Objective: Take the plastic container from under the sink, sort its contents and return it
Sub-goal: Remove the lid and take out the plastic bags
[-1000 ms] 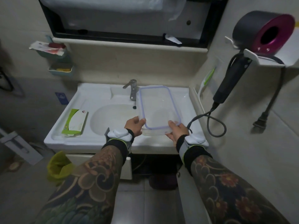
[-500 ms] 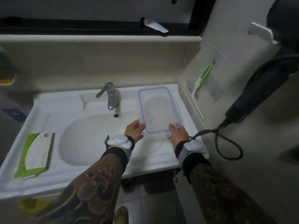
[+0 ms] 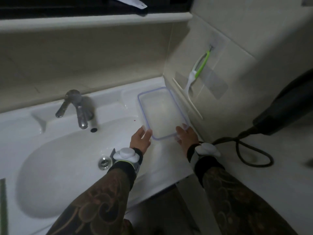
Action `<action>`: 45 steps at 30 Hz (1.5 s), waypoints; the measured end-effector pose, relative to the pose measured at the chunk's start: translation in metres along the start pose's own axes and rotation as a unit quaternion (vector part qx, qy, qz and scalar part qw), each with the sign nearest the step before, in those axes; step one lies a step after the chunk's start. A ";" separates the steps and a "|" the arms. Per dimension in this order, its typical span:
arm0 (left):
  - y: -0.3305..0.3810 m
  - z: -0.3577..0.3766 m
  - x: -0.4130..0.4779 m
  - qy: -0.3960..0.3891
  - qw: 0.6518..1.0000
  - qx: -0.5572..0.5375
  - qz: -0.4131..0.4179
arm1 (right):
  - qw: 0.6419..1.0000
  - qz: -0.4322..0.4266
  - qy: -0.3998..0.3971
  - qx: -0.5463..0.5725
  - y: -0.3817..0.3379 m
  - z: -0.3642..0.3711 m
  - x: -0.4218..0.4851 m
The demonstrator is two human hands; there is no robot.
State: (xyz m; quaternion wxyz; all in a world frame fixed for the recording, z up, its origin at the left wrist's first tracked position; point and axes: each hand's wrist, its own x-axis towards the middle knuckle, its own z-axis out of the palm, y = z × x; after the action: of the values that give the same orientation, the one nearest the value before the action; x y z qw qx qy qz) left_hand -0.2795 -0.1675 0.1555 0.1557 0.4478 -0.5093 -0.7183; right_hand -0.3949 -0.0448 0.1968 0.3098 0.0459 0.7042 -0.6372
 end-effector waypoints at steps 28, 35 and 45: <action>0.005 0.003 -0.018 0.089 0.976 0.183 0.072 | 0.955 -0.134 0.038 -0.263 0.011 -0.013 0.007; 0.021 -0.026 -0.061 0.124 0.989 0.069 0.029 | 0.891 -0.264 0.054 -0.365 -0.002 0.018 -0.043; 0.014 -0.125 -0.122 0.158 0.978 0.133 -0.006 | 0.865 -0.218 -0.120 -0.435 0.007 0.054 -0.089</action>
State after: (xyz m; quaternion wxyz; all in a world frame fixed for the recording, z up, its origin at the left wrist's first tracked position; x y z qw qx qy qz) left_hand -0.1157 -0.1648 0.2172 0.1686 0.5752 -0.5667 -0.5653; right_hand -0.3000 -0.0638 0.2346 0.2337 -0.3255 0.8592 -0.3182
